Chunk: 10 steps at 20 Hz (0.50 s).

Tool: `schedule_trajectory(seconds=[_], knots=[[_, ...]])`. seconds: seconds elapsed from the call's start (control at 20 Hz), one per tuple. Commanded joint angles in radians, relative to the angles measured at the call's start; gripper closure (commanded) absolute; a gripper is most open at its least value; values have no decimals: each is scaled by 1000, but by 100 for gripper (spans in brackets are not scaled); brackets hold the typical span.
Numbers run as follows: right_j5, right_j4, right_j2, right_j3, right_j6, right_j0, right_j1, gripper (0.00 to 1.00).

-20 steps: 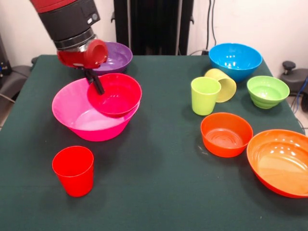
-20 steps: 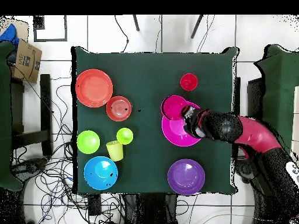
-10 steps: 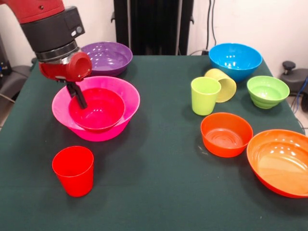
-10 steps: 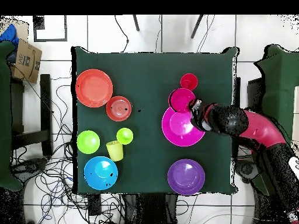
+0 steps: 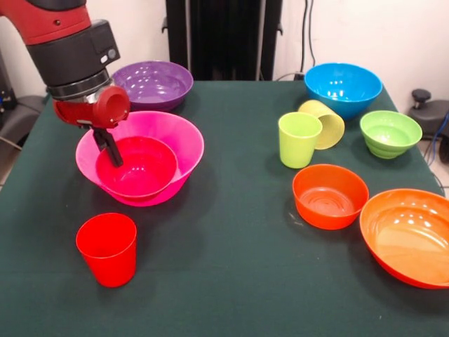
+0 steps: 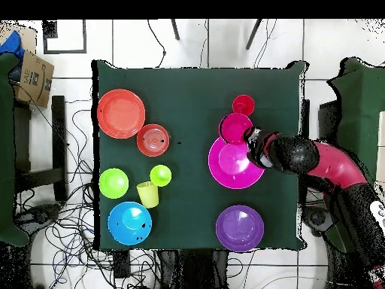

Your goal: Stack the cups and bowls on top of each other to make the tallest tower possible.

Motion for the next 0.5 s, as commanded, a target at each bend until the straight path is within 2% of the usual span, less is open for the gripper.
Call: schedule_trajectory(seconds=[0.05,0.5], knots=[[46,-81,7,-72,-276,-4,35,100],[45,-103,15,-150,-315,-11,80,100]])
